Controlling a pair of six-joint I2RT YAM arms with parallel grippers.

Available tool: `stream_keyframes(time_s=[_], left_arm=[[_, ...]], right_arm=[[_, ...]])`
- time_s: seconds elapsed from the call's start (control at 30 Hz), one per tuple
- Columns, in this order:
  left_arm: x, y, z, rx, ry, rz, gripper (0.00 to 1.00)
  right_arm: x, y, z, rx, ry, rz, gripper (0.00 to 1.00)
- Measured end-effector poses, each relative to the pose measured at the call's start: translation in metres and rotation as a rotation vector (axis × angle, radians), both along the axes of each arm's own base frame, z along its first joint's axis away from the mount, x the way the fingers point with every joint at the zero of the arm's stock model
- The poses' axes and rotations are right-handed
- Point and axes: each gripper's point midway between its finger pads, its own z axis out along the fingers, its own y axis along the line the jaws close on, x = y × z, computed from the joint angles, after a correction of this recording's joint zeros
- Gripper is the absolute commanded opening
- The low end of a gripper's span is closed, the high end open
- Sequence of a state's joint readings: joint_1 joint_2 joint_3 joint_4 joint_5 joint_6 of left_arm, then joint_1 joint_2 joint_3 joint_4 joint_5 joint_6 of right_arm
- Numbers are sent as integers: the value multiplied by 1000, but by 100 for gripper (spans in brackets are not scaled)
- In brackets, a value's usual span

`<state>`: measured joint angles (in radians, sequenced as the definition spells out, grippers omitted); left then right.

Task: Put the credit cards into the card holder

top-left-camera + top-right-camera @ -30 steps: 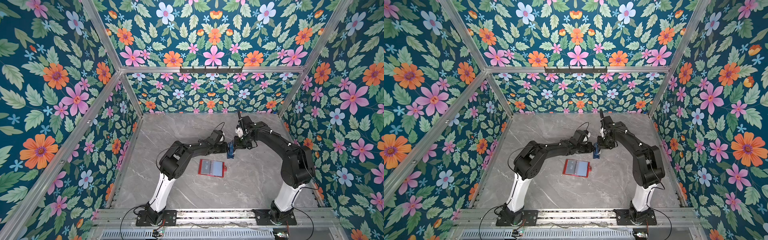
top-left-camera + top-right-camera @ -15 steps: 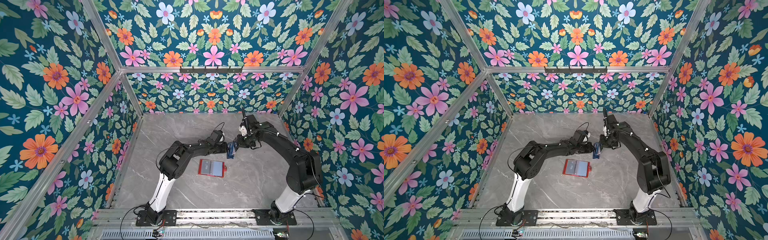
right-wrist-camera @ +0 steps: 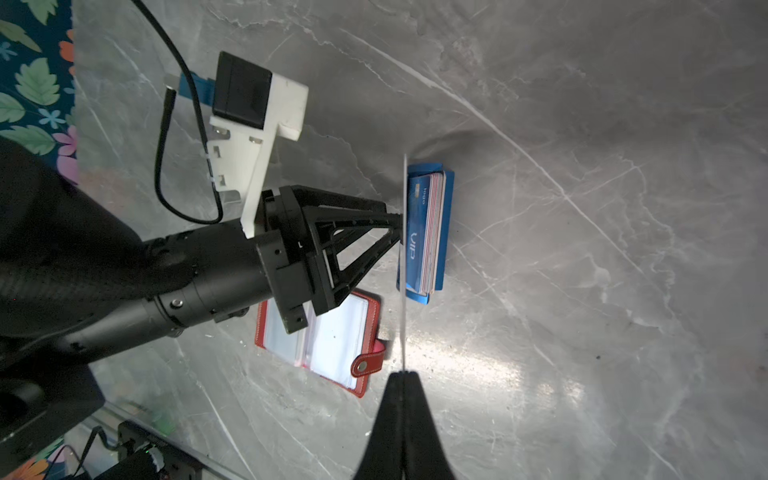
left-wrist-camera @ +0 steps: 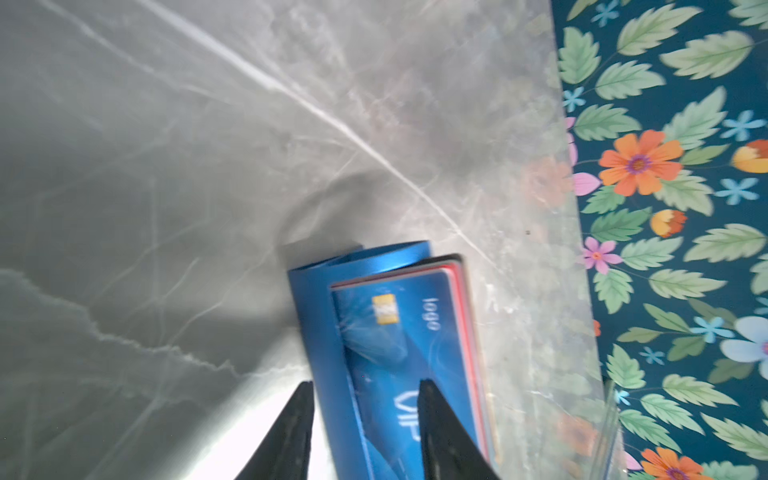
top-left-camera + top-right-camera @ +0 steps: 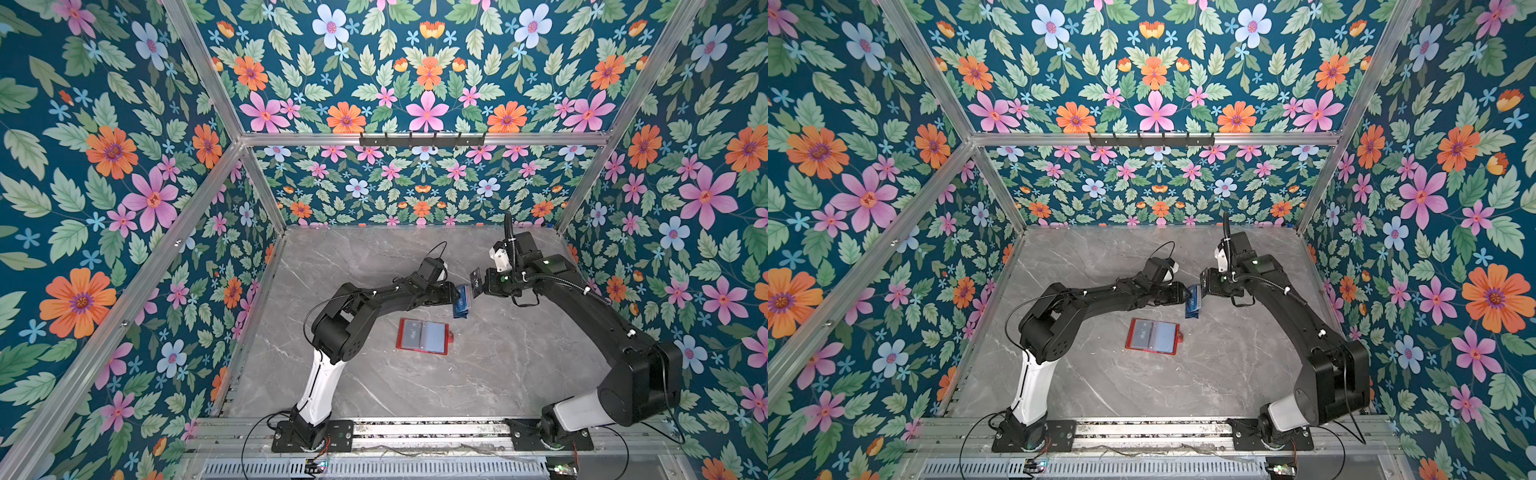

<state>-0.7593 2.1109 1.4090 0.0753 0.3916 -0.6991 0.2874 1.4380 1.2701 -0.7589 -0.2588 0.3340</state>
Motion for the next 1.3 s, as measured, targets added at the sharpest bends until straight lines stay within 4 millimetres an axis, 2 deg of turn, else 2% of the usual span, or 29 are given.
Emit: stream_keyframes(time_s=[0.17,0.3,0.4,0.53,0.63,0.83,0.97,1.17,1.3], left_arm=[[-10,12,29,-14,-51,-8,52],[-21,37,48,28,-122,14,52],[-33,66,52,87,-160,44,52],[-50,109,43,189,-187,82,51],[-67,141,28,258,-180,102,51],[-95,195,-17,330,-102,142,50],[-103,203,-34,300,-59,151,47],[-103,194,-44,239,-34,152,40],[-100,186,-46,190,-30,155,30]], right_arm=[[-24,2,2,66,-23,10,0],[-44,8,-2,136,-24,33,0],[-60,18,-8,185,-16,68,0],[-79,34,-18,242,3,115,0],[-91,44,-29,282,29,139,0],[-108,60,-54,345,79,168,0],[-112,70,-62,389,98,184,0],[-110,81,-73,427,117,195,0],[-111,90,-77,454,131,213,0]])
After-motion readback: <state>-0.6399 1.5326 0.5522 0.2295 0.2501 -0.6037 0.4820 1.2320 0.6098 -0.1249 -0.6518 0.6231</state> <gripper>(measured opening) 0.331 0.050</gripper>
